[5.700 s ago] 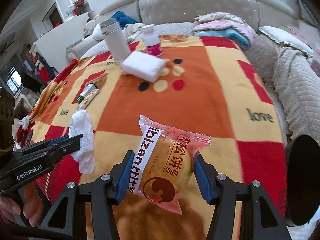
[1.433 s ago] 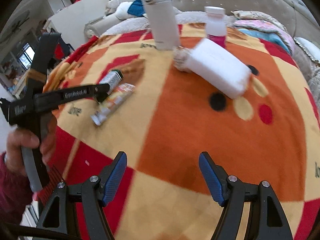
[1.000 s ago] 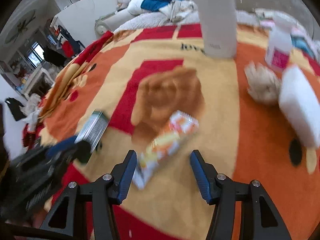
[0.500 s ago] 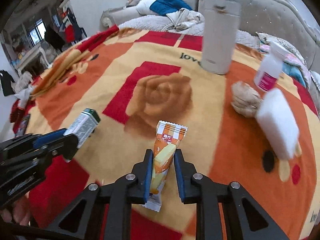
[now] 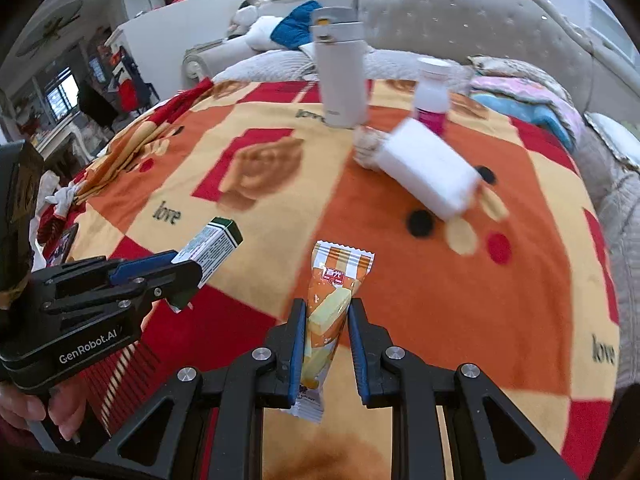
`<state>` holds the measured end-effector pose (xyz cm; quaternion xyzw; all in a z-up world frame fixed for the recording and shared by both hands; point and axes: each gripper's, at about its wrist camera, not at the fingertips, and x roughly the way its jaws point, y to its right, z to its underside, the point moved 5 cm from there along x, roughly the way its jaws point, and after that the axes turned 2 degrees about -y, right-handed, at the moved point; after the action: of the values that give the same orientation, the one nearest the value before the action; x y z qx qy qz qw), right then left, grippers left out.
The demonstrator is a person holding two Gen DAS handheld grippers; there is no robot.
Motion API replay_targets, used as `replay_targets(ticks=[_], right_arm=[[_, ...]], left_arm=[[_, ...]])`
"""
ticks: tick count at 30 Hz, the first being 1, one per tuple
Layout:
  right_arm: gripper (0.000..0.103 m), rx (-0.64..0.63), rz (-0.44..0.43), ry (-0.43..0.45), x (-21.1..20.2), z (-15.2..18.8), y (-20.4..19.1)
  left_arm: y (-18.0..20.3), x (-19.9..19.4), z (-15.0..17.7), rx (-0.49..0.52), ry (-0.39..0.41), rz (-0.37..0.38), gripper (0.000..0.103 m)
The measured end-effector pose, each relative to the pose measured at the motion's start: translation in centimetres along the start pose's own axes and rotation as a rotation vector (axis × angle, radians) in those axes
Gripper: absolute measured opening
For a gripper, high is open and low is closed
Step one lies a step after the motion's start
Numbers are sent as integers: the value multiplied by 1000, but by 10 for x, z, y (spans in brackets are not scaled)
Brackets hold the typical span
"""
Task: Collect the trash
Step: 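Grasp the green-white medicine box with the left tool while the right tool grasps the orange snack packet, then carry the medicine box and orange snack packet over the black bin and release both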
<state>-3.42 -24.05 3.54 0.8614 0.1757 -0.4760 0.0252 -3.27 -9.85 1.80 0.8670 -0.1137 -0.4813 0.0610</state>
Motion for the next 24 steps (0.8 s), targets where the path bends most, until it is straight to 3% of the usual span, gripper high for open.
replay_targets(ticks=[24], right_arm=[[20,255,160,47,-91,94,165]], left_arm=[[202,24,20,274,-54,141,21]])
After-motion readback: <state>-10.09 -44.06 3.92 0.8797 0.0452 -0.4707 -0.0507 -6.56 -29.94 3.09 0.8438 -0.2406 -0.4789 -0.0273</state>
